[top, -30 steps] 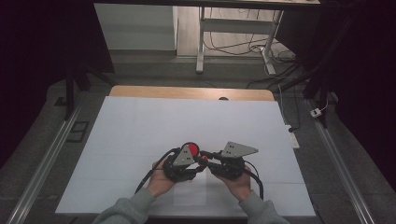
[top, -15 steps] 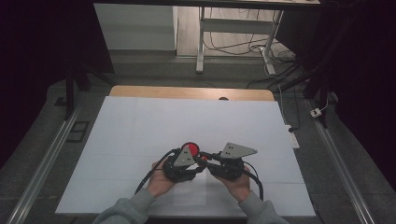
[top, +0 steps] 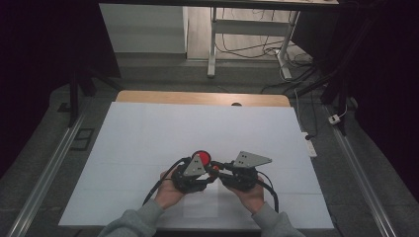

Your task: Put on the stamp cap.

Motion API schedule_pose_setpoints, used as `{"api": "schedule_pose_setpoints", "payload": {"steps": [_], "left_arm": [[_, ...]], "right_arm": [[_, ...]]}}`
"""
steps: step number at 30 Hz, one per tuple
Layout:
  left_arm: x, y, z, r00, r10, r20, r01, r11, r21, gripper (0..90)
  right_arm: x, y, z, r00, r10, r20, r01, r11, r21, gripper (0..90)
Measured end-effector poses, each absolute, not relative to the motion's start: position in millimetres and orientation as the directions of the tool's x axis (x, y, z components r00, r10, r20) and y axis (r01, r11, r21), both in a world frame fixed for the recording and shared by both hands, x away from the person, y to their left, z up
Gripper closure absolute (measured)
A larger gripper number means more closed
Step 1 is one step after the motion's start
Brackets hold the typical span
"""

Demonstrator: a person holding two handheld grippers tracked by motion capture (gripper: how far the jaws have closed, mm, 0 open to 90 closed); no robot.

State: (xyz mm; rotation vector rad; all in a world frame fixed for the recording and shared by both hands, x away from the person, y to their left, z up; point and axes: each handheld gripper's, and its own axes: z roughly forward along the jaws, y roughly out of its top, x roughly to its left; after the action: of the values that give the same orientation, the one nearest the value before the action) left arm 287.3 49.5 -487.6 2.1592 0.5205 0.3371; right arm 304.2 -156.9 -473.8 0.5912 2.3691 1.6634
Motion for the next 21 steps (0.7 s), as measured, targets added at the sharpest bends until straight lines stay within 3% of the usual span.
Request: {"api": "schedule_pose_setpoints", "payload": {"steps": [21], "left_arm": [[289.6,49.0,-491.5,0.873,0.486,0.037,0.259,-0.527,0.810,63.1]], "right_arm": [[303.8,-155.7,-473.8,-0.904,0.426,0.044,0.195,0.318,0.928,72.3]]}}
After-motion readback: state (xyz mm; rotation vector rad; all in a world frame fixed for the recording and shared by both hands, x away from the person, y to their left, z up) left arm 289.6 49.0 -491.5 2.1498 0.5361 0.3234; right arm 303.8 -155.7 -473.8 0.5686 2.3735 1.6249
